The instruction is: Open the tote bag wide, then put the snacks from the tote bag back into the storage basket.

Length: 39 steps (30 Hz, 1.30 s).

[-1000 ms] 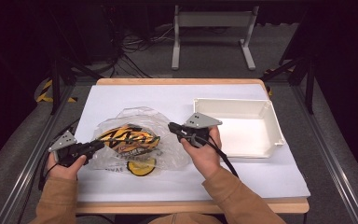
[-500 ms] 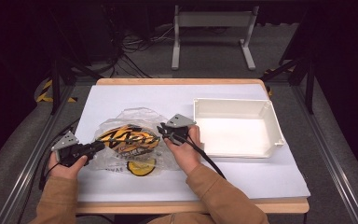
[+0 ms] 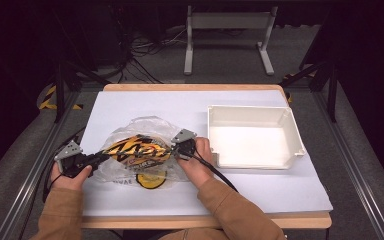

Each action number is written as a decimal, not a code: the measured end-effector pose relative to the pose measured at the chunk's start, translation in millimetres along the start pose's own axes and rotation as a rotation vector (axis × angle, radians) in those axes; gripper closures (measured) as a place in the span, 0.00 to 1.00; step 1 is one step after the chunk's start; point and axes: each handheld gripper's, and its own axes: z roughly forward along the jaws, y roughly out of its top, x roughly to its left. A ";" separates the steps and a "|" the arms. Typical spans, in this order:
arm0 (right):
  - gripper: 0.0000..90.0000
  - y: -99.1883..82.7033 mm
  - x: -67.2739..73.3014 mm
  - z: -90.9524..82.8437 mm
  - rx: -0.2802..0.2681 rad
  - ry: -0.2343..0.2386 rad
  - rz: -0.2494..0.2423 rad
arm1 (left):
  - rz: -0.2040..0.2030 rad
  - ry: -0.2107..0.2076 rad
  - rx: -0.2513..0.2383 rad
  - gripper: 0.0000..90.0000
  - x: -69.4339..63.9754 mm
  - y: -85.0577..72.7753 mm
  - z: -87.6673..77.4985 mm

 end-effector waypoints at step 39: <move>0.52 30.7 -50.3 -130.7 -0.378 0.261 0.141 | -0.011 0.018 -0.120 0.55 1.6 8.3 -28.7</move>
